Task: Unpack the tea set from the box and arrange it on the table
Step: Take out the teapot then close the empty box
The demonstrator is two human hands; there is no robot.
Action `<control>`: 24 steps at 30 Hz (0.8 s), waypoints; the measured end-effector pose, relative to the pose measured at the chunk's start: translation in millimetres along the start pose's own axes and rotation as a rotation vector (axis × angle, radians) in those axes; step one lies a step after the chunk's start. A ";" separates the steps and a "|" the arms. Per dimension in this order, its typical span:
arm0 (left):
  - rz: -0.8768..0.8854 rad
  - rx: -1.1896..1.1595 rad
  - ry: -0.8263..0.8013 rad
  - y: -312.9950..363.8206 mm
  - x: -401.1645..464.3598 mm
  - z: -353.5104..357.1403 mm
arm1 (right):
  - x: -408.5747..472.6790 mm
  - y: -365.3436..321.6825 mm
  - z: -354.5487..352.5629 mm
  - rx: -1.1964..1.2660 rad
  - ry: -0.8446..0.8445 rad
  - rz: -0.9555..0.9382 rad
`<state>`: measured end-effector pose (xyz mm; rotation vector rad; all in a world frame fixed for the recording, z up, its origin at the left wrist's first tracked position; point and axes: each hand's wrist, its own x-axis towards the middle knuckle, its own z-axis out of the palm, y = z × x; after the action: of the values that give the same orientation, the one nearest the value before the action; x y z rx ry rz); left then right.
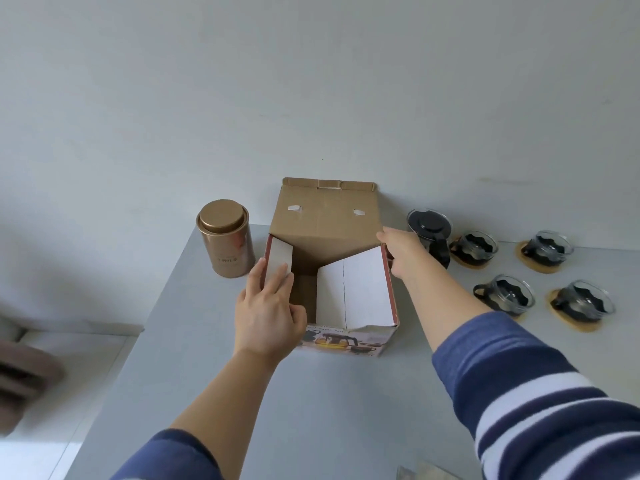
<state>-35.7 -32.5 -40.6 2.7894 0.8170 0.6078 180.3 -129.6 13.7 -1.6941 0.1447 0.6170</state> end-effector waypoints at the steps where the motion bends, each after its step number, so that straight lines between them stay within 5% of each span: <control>1: -0.011 0.015 -0.013 1.0 0.1 0.0 | -0.6 -0.8 1.0 -0.006 -0.002 0.004; 7: -0.052 0.051 -0.074 3.8 -2.3 -3.0 | -17.3 -7.4 1.4 -0.013 -0.017 -0.030; 15: -0.093 0.050 -0.035 4.4 9.0 2.1 | -42.6 1.4 -5.3 -0.103 0.051 -0.329; 24: -0.144 -0.009 -0.134 -7.8 79.5 9.4 | -60.3 24.3 -15.0 -0.381 -0.223 -0.594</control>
<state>25.6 17.1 -24.6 2.6982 0.9723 0.3953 123.6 -163.8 22.3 -1.8920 -0.6519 0.3892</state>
